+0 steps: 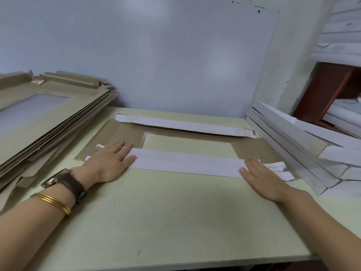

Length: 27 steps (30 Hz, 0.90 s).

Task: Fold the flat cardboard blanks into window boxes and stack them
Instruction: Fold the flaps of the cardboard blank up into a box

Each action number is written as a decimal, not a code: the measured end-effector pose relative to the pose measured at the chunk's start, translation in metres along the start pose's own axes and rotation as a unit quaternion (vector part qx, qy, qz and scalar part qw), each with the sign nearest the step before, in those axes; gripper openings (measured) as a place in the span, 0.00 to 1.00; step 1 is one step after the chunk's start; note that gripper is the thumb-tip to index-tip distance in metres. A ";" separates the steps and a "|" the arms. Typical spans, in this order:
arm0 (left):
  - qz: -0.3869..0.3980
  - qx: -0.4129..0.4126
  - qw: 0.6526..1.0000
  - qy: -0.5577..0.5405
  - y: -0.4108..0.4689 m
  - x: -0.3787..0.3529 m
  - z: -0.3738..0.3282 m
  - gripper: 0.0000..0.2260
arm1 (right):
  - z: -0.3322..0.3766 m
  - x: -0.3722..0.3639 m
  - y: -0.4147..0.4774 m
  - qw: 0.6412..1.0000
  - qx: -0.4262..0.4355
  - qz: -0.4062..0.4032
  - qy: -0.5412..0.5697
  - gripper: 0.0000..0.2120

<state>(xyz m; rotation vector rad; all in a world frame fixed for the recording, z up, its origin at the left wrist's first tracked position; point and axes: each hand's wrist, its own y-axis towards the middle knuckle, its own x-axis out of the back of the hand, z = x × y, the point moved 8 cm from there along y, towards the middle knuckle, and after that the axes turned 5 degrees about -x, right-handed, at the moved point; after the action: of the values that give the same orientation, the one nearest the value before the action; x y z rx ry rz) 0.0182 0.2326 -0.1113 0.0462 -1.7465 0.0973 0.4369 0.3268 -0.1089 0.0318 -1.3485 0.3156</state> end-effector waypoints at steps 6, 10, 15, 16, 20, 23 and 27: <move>-0.061 0.030 0.998 0.016 -0.006 0.008 0.007 0.31 | -0.001 -0.001 0.003 1.000 0.009 -0.018 -0.019 0.33; -0.015 0.067 0.998 0.014 -0.005 0.000 0.020 0.28 | -0.002 -0.002 0.004 1.000 0.005 -0.013 -0.011 0.33; -0.050 0.059 0.997 -0.009 -0.005 0.014 0.014 0.21 | 0.004 0.010 0.007 0.998 -0.005 -0.040 0.056 0.22; -0.061 0.059 0.996 -0.006 -0.005 0.019 0.012 0.20 | 0.006 0.014 0.009 0.998 -0.006 -0.048 0.047 0.19; -0.067 0.062 0.995 -0.034 -0.003 0.037 0.002 0.23 | 0.007 0.024 0.013 0.998 -0.034 -0.054 -0.006 0.20; -0.066 0.053 0.995 -0.061 -0.002 0.046 -0.005 0.24 | 0.009 0.029 0.015 0.998 -0.036 -0.058 -0.012 0.09; -0.076 0.043 0.994 -0.068 -0.004 0.051 -0.010 0.17 | 0.012 0.034 0.013 0.998 -0.041 -0.049 -0.029 0.14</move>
<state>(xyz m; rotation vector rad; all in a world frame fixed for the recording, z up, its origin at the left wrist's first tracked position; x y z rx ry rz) 0.0196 0.2308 -0.0589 0.2532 -1.8672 0.0588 0.4287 0.3435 -0.0758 0.0378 -1.4124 0.1777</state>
